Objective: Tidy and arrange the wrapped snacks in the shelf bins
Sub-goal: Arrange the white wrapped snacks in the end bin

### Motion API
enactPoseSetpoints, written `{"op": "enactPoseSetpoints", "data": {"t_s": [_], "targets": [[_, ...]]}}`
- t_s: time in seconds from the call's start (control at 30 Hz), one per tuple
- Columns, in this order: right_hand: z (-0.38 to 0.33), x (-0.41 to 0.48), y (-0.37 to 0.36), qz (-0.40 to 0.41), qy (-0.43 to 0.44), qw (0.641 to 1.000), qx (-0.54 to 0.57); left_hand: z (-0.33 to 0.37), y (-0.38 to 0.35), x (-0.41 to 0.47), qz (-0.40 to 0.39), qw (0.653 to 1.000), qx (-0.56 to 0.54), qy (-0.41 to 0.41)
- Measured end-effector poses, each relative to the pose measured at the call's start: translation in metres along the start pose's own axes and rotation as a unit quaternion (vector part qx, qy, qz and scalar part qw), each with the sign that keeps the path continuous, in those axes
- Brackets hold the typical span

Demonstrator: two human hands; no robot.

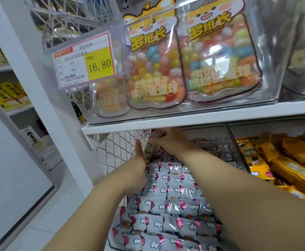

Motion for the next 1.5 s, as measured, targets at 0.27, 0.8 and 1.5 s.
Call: {"op": "enactPoseSetpoints", "data": {"t_s": [0.27, 0.8, 1.5], "targets": [[-0.001, 0.012, -0.032, -0.106, 0.01, 0.99, -0.093, 0.003, 0.004, -0.001, 0.022, 1.0, 0.003, 0.002], [0.007, 0.003, -0.041, -0.203, -0.006, 0.941, -0.271, 0.001, 0.003, -0.003, 0.026, 0.999, 0.016, 0.026], [0.004, -0.098, 0.025, -0.286, -0.114, 0.868, -0.391, 0.021, -0.001, 0.014, 0.041, 0.999, -0.022, 0.024]]}}
Point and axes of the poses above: each hand's wrist, its own x-axis towards the middle knuckle, its own y-axis out of the back of the hand, z = x × y, the point moved 7 cm from there along x, towards the middle knuckle, and after that the axes turned 9 degrees about -z, right-handed, at the moved point
